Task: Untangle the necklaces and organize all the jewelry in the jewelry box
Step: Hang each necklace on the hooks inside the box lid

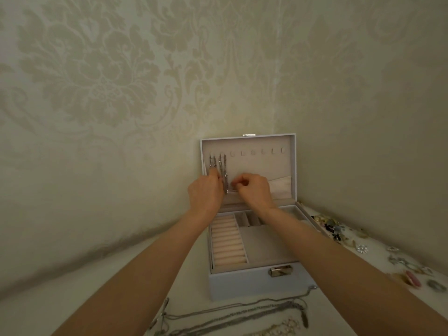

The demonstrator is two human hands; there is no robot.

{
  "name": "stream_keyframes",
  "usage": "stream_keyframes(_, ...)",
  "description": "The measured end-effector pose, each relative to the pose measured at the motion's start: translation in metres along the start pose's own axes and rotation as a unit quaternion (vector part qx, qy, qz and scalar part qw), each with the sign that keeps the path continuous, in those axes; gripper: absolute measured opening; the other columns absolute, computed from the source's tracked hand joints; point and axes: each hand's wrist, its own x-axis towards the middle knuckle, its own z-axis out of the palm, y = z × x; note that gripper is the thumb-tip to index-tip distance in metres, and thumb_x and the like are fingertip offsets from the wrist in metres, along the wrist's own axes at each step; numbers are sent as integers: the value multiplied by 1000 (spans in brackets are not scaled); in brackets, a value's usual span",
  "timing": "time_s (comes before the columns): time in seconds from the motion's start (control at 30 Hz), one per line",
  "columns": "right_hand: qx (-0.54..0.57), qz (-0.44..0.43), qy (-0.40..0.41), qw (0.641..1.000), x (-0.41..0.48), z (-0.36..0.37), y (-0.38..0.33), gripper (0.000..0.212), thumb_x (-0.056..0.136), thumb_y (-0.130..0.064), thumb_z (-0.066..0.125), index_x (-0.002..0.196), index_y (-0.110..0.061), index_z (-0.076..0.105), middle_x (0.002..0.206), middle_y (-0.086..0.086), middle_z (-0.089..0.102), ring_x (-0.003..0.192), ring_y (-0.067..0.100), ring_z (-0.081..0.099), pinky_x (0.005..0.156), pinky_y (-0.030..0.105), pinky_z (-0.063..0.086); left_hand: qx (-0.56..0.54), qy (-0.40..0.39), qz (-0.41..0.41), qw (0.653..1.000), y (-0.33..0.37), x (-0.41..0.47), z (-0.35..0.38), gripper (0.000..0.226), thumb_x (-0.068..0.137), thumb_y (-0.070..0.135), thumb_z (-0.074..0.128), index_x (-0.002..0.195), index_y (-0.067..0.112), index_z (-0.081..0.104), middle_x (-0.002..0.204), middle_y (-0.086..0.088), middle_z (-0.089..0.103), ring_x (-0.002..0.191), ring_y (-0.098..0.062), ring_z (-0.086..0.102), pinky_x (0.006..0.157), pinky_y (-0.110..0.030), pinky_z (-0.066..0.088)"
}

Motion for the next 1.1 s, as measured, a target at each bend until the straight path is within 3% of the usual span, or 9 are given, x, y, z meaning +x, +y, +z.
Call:
stream_keyframes(0.1, -55, -18, -46, 997, -7, 1, 4, 25, 80, -3, 56, 93, -11, 76, 99, 6, 73, 96, 22, 63, 89, 29, 46, 6, -19, 0, 1000, -2, -5, -1, 21, 97, 17, 39, 110, 10, 53, 98, -15, 66, 91, -35, 61, 62, -35, 35)
stream_keyframes(0.33, -122, -58, -105, 985, -9, -4, 6, 25, 86, -4, 55, 103, -10, 73, 109, 12, 65, 104, 27, 59, 85, 25, 39, -69, -50, -20, 996, -6, -9, -5, 21, 93, 13, 41, 111, 12, 50, 102, -9, 68, 95, -33, 61, 74, -38, 44)
stream_keyframes(0.5, -96, -58, -69, 991, -12, -14, -3, 35, 84, 0, 52, 113, -10, 68, 116, 13, 60, 106, 27, 58, 94, 30, 43, -106, -35, 2, 994, -4, -14, -14, 20, 93, 13, 42, 110, 14, 52, 108, -4, 67, 99, -27, 60, 75, -37, 46)
stream_keyframes(0.6, -101, -54, -60, 992, -23, -20, -6, 33, 84, -3, 54, 113, -13, 67, 122, 8, 55, 102, 24, 58, 90, 30, 46, -100, -76, 31, 992, -1, -24, -23, 19, 93, 16, 45, 110, 14, 53, 107, -4, 66, 99, -26, 60, 78, -38, 47)
stream_keyframes(0.73, -119, -60, -94, 987, -48, -33, -12, 23, 86, -9, 57, 102, -16, 71, 111, 5, 59, 94, 20, 60, 81, 28, 46, -98, -174, 96, 975, 10, -56, -44, 17, 93, 20, 49, 106, 13, 56, 108, -7, 66, 100, -27, 60, 77, -36, 47)
stream_keyframes(0.8, -128, -76, -122, 981, -66, -41, -17, 17, 85, -11, 59, 95, -16, 72, 96, 0, 61, 83, 16, 58, 73, 27, 45, -101, -201, 127, 966, 15, -78, -57, 14, 92, 22, 51, 103, 13, 54, 105, -6, 65, 97, -27, 60, 74, -34, 44)
stream_keyframes(0.9, -135, -103, -127, 977, -94, -52, -24, 12, 83, -12, 60, 88, -15, 71, 70, -17, 48, 73, 9, 52, 68, 28, 44, -129, -203, 146, 960, 21, -109, -78, 7, 91, 23, 54, 91, 18, 48, 98, -2, 64, 89, -22, 59, 69, -32, 42)
stream_keyframes(1.1, -116, -118, -163, 973, -131, -67, -27, 15, 81, -14, 64, 93, -18, 72, 87, -1, 68, 71, 6, 55, 71, 25, 47, -92, -224, 161, 957, 23, -143, -90, 17, 93, 28, 53, 98, 14, 59, 107, -2, 61, 100, -19, 55, 80, -34, 44)
